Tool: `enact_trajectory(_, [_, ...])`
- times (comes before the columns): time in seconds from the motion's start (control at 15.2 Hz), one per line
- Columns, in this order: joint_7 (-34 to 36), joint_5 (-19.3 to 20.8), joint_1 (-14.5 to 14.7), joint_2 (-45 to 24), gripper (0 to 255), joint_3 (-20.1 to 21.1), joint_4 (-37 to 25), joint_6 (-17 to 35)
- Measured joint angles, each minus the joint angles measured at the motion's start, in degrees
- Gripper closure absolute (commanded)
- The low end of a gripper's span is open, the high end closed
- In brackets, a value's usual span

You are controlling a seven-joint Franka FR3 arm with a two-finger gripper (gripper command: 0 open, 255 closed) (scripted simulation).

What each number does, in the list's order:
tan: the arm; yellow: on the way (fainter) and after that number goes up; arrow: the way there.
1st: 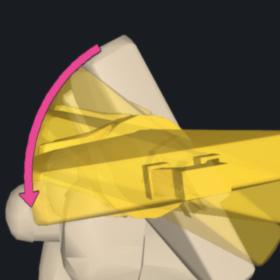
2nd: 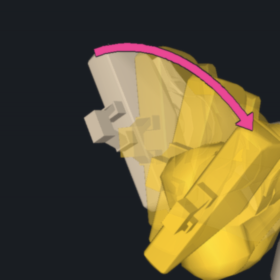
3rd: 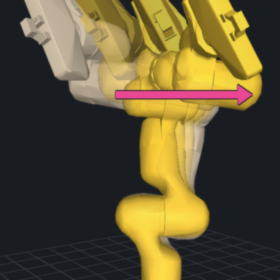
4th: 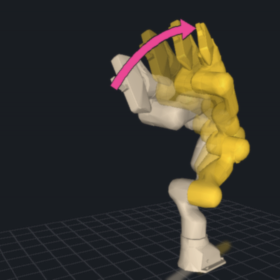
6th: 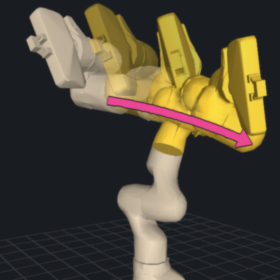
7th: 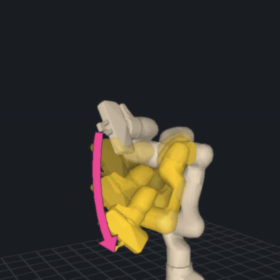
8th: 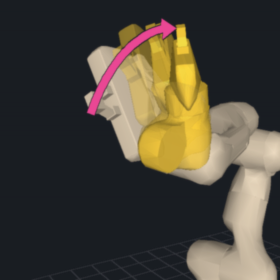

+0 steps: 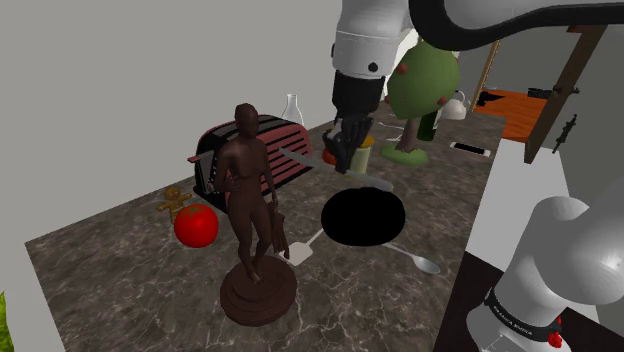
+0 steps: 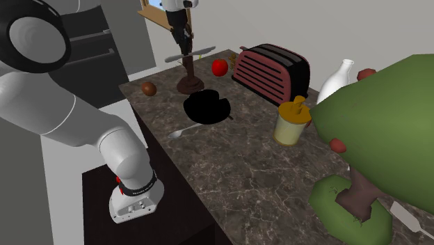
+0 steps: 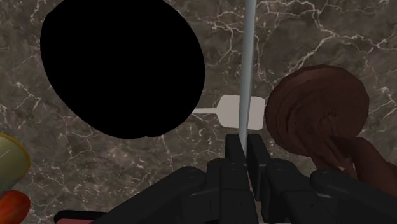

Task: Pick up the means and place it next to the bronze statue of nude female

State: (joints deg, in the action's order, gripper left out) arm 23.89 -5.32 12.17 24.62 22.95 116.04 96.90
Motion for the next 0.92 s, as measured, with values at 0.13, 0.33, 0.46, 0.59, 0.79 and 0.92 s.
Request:
enact_trajectory(0.13, [-0.2,-0.2,0.1,0.6,255,0.0,2.2,1.6])
enact_trajectory(0.33, [-0.2,-0.4,0.2,0.8,255,0.1,4.6,3.9])
enact_trajectory(0.46, [-0.2,-0.5,0.3,0.9,255,0.2,6.1,5.3])
enact_trajectory(0.59, [-0.1,-0.5,0.4,0.8,255,0.4,7.4,6.6])
enact_trajectory(0.79, [-0.1,-0.7,0.5,0.8,255,0.7,10.0,9.2])
enact_trajectory(0.92, [0.0,-0.9,0.6,1.0,255,0.8,11.8,10.9])
